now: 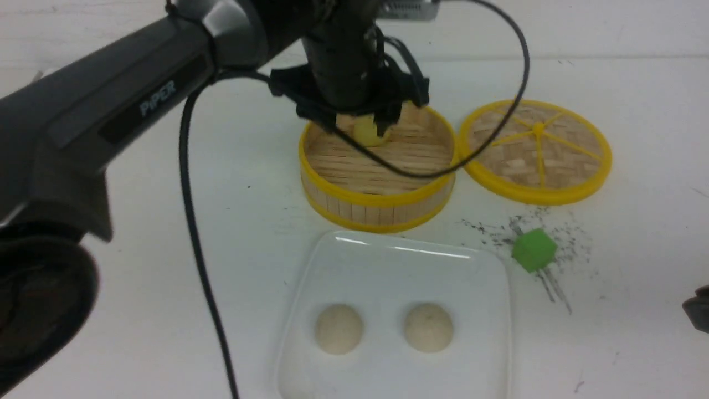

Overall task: Put the steamed buns into the plate on the white tablecloth.
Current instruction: 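Reach into the bamboo steamer and grasp a bun with the left gripper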

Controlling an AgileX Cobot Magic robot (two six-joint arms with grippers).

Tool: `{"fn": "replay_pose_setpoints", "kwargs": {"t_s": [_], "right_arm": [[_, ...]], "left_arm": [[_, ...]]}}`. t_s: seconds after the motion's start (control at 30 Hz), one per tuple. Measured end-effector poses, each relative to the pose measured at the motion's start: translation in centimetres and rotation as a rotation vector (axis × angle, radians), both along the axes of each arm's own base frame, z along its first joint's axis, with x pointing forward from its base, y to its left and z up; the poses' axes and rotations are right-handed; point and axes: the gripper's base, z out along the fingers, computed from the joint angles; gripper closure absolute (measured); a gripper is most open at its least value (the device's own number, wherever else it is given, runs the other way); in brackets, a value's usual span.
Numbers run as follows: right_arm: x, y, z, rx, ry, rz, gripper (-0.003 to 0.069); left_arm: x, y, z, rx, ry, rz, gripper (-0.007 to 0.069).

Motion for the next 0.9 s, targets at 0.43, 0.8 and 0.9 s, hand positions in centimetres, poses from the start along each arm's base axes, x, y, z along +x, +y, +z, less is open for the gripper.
{"fn": "replay_pose_setpoints", "kwargs": {"t_s": [0.43,0.8,0.9], "right_arm": [[0.0,0.0,0.0,0.006,0.002,0.001,0.0528],[-0.1,0.1,0.0,0.016,0.007,0.002,0.0518],[-0.1,0.2,0.0,0.021,0.010,0.003,0.0516]], "left_arm": [[10.1,0.3,-9.0,-0.159,0.043,0.071,0.0198],[11.0,-0.3,-12.4,-0.139,0.051,0.062,0.0199],[11.0,-0.3,-12.4,-0.138,0.051,0.062,0.0199]]}}
